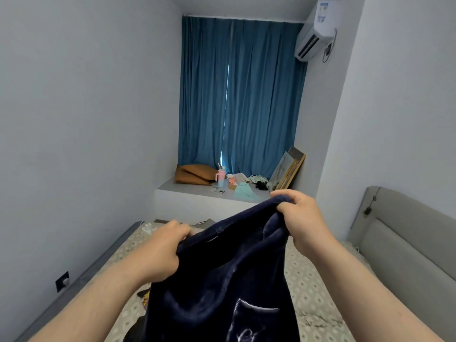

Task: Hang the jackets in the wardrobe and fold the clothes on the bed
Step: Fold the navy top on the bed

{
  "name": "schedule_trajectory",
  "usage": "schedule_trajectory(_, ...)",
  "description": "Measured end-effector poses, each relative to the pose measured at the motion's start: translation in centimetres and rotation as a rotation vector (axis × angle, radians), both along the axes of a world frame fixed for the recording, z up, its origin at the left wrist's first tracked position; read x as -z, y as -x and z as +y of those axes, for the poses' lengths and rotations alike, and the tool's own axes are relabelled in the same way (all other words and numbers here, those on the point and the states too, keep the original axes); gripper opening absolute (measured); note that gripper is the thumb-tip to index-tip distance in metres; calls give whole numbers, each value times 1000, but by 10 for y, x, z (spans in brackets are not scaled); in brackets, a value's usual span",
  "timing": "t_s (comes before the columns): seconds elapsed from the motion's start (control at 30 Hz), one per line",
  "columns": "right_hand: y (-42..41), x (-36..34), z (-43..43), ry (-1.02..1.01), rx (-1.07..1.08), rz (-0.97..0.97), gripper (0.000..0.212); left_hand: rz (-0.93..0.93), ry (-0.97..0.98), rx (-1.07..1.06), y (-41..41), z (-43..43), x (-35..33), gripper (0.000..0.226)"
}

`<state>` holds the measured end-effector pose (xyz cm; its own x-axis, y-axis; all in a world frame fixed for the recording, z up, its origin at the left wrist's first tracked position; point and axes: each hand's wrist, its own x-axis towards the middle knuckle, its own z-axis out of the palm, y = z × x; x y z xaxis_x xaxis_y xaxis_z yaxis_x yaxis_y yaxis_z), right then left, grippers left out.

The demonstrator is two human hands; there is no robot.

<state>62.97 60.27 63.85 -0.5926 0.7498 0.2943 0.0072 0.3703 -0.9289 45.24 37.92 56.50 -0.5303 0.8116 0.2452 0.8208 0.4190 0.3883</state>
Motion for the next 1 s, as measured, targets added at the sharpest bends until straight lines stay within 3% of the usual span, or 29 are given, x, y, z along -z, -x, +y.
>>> schedule_trajectory(0.07, -4, -9, 4, -93, 74, -45, 37, 34, 174, -194, 10, -2, 20, 18)
schedule_trajectory(0.13, -10, -13, 12, -330, 210, -184, 33, -107, 202, -354, 18, -1, 34, 16)
schedule_trajectory(0.2, -16, -14, 19, -472, 253, -279, 28, -471, 26, -361, 26, 4, 39, 18)
schedule_trajectory(0.27, -18, -12, 26, -463, 231, -364, 24, -849, -171, -299, 25, 11, 32, 21)
schedule_trajectory(0.4, -33, -11, 43, -292, 206, -453, 25, -1012, -415, -234, 32, 31, 7, 21)
schedule_trajectory(0.47, -50, -17, 53, -364, 245, -499, 28, -1022, -479, -162, 40, 37, -15, 18)
schedule_trajectory(0.53, -71, -29, 64, -423, 236, -541, 34, -840, -458, -16, 51, 36, -33, 43)
schedule_trajectory(0.6, -93, -41, 71, -394, 136, -572, 38, -426, -258, 84, 58, 36, -48, 52)
schedule_trajectory(0.67, -112, -48, 78, -388, 19, -635, 30, -24, -110, 114, 65, 43, -57, 45)
schedule_trajectory(0.73, -128, -51, 86, -448, -3, -667, 4, 200, -138, 170, 72, 58, -66, 25)
schedule_trajectory(0.8, -137, -50, 92, -561, 100, -669, 23, 298, -187, 184, 76, 73, -70, 19)
schedule_trajectory(1.0, -153, -46, 100, -658, 325, -557, 26, 242, -316, 76, 76, 106, -83, 20)
